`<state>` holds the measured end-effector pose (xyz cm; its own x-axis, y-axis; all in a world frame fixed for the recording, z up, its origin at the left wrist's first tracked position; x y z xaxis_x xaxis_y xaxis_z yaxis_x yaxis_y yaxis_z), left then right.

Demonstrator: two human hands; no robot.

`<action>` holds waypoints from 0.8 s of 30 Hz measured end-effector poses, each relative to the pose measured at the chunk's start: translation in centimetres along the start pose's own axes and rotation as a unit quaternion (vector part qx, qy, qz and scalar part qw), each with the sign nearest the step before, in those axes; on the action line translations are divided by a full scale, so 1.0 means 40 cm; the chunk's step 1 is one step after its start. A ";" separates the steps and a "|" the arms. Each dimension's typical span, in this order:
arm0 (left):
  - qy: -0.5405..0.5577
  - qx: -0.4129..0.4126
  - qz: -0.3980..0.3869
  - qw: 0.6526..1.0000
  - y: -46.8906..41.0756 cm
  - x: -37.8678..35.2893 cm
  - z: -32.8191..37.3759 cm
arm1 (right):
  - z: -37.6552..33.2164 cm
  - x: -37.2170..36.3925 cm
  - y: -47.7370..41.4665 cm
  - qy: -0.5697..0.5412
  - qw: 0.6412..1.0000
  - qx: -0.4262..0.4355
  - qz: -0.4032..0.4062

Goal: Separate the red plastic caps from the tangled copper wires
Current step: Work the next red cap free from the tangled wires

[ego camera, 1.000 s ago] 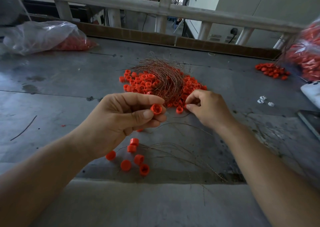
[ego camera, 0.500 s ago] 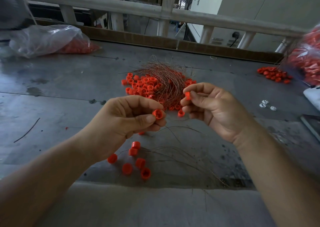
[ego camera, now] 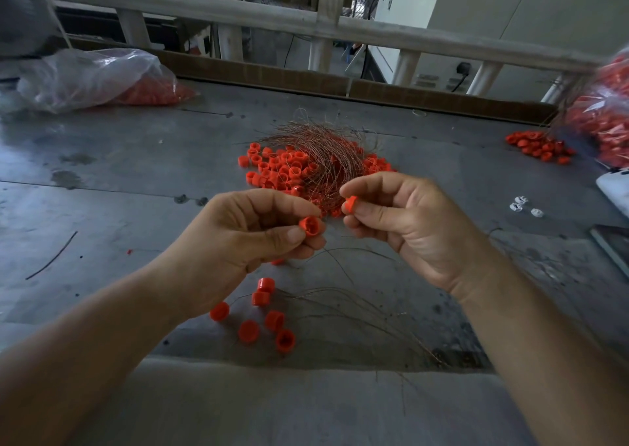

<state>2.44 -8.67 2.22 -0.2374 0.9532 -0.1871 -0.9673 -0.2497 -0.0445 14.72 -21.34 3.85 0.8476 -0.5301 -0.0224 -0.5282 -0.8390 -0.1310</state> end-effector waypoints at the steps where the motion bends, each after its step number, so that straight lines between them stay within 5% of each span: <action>1: 0.001 0.000 0.000 1.000 0.000 0.000 0.000 | -0.001 -0.002 0.001 0.006 1.000 0.003 0.001; 12: -0.017 -0.002 0.000 1.000 -0.002 -0.003 0.001 | -0.009 -0.013 0.011 0.031 0.999 0.016 -0.011; 24: -0.030 -0.014 0.049 0.998 -0.006 0.002 -0.001 | -0.010 -0.071 0.029 0.264 0.946 0.185 0.023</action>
<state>2.66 -8.53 2.17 -0.3368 0.9321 -0.1333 -0.9364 -0.3464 -0.0563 11.68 -20.86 4.18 0.6291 -0.6340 0.4498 -0.4268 -0.7653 -0.4818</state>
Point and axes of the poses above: each hand's wrist, its own y-axis away from the middle knuckle, its own x-axis out of the back of the hand, z = x × y, the point moved 3 cm from there along -y, towards the middle knuckle, and after that the axes turned 4 degrees about x, right-handed, at the moved point
